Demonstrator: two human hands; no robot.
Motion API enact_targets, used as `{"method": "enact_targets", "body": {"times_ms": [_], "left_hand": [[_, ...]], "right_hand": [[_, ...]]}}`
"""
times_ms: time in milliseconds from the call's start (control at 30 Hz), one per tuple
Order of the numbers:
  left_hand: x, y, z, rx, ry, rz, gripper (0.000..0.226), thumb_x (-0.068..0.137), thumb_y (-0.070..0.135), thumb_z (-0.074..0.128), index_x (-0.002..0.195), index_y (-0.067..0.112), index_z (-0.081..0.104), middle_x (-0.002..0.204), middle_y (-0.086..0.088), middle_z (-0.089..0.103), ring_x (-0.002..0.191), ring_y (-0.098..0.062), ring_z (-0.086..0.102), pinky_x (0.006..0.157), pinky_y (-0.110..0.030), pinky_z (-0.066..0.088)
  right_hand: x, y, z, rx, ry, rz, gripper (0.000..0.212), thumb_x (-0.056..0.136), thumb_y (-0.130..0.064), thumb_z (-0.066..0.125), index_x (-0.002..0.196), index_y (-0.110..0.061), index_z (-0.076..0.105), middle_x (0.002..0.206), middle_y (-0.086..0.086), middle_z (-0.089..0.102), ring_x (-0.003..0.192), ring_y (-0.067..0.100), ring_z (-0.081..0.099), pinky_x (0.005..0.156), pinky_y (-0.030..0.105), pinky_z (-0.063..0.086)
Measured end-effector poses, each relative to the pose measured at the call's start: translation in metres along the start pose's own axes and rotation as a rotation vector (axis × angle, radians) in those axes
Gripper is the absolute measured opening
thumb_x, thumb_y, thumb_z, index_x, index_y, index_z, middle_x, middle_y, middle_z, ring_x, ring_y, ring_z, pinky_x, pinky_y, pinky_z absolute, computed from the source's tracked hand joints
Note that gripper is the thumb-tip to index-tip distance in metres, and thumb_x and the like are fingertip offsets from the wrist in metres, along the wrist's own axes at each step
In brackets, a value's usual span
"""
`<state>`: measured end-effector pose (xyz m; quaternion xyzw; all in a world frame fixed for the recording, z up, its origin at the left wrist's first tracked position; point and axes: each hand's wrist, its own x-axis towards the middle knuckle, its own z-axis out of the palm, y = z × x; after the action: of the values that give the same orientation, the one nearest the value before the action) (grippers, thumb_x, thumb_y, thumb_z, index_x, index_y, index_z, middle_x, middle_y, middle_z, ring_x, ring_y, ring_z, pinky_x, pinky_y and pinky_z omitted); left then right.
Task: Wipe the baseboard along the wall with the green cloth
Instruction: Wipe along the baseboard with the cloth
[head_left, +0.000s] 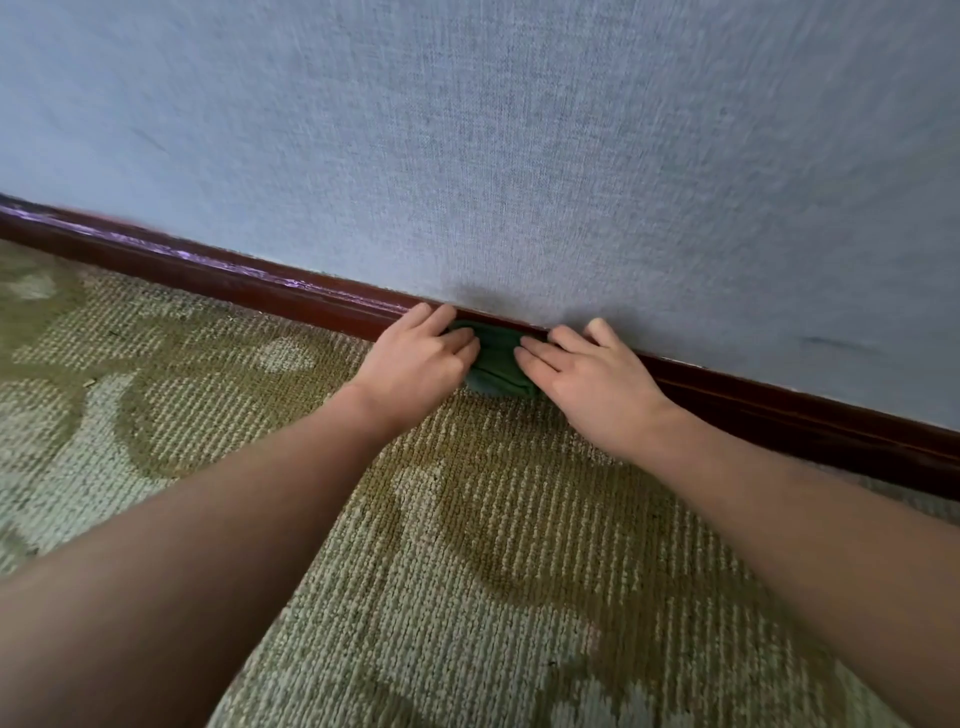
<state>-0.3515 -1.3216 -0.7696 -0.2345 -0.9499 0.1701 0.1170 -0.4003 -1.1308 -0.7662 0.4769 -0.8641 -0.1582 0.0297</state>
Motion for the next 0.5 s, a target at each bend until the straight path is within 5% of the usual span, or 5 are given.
{"method": "enact_targets", "body": {"times_ms": [233,500], "left_hand": [[-0.001,0.000,0.002,0.047,-0.037,-0.071,0.029,0.075,0.018,0.069,0.104,0.015,0.070,0.103,0.006,0.070,0.095,-0.018,0.058,0.080,-0.026,0.044],[-0.014,-0.015,0.008,0.043,-0.117,-0.108,0.032,0.064,0.018,0.079,0.096,0.014,0.074,0.100,0.002,0.072,0.085,-0.017,0.063,0.073,-0.025,0.048]], "right_hand": [[0.004,-0.004,-0.001,0.062,-0.016,0.045,0.057,0.093,-0.008,0.042,0.144,-0.011,0.020,0.150,0.003,0.025,0.126,0.018,0.026,0.089,0.033,0.018],[0.029,-0.019,-0.002,0.023,-0.003,0.007,0.053,0.093,-0.010,0.040,0.144,-0.011,0.023,0.151,0.005,0.024,0.126,0.021,0.025,0.094,0.036,0.021]]}}
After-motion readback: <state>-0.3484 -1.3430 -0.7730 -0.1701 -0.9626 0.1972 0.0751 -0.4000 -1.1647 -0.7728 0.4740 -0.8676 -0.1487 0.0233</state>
